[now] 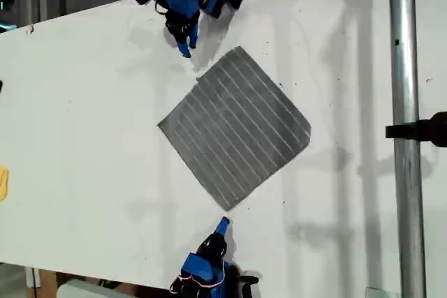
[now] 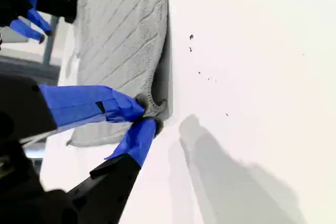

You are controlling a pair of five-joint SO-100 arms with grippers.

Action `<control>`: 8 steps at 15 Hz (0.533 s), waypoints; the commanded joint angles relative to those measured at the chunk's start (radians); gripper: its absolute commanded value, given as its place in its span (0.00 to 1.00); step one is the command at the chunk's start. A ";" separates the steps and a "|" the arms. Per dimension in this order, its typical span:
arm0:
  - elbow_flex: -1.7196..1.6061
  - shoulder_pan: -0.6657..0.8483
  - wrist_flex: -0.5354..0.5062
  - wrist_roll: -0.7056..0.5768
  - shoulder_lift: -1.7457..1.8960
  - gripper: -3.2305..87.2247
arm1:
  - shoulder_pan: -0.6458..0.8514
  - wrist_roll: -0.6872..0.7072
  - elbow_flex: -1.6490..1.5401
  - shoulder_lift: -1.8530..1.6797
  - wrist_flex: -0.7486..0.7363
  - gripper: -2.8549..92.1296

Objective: Grasp corners of a towel and fold twice.

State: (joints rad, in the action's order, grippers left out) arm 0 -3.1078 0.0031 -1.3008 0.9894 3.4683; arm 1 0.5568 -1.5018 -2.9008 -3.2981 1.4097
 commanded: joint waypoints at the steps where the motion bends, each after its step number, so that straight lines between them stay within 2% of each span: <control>1: -0.011 0.186 0.005 0.560 0.008 0.01 | -0.245 0.009 0.015 0.006 -0.097 0.03; 4: -0.011 0.186 0.005 0.558 0.008 0.01 | -0.291 0.009 0.015 0.006 -0.084 0.03; 8: -0.011 0.186 0.005 0.557 0.008 0.01 | -0.279 0.005 0.020 0.006 -0.071 0.03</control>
State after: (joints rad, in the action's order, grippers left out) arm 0 -3.1078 0.1764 -1.3008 1.5355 3.4699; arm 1 0.2792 -1.5018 -2.9008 -3.2965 1.3453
